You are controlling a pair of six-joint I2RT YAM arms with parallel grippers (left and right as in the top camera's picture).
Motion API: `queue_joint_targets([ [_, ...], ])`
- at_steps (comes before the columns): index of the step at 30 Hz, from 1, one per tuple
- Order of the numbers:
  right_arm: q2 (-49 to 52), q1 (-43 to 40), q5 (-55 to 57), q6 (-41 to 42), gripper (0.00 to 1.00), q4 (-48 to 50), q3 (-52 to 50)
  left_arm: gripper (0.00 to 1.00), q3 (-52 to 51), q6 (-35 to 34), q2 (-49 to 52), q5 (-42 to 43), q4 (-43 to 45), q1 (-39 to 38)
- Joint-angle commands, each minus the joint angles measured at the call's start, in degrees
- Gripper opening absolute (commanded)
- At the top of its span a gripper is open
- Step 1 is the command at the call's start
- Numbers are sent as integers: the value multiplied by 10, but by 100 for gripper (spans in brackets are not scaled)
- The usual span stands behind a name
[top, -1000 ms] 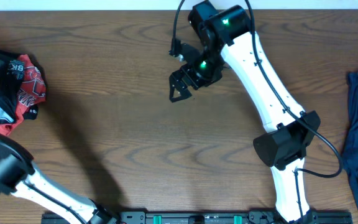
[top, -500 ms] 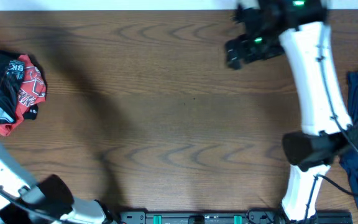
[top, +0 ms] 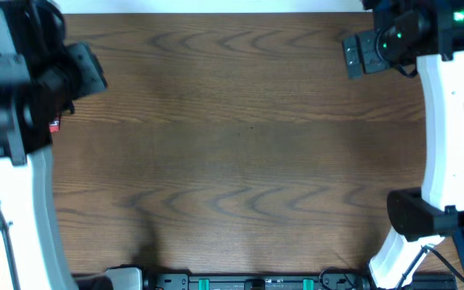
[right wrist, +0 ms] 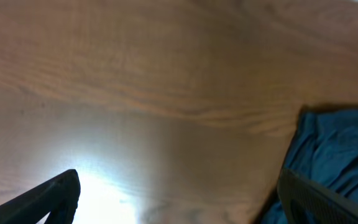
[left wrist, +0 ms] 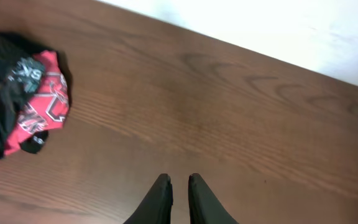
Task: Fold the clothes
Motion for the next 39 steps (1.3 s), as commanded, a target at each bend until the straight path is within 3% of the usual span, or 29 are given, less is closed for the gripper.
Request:
queue_joint_targets([
  [1, -39, 0, 14, 0, 99, 15, 8, 15, 4, 10, -38, -69, -13, -37],
  [7, -52, 0, 14, 1, 99, 28, 8, 17, 4, 10, -83, -68, -50, -68],
  [8, -51, 0, 14, 1, 99, 28, 8, 22, 4, 10, -87, -69, -53, -68],
  [13, -50, 0, 14, 1, 99, 27, 7, 29, 4, 10, -97, -69, -53, -68],
  [17, -50, 0, 14, 1, 99, 17, 7, 61, 4, 10, -94, -69, -53, -68],
  [19, -50, 0, 14, 1, 99, 17, 7, 68, 4, 10, -93, -69, -53, -68],
  [22, -50, 0, 14, 1, 99, 17, 7, 86, 4, 10, -92, -68, -53, -68],
  [23, -50, 0, 14, 1, 99, 17, 7, 99, 4, 10, -92, -69, -53, -68],
  [39, -50, 0, 14, 1, 99, 17, 7, 98, 4, 10, -92, -68, -54, -68],
])
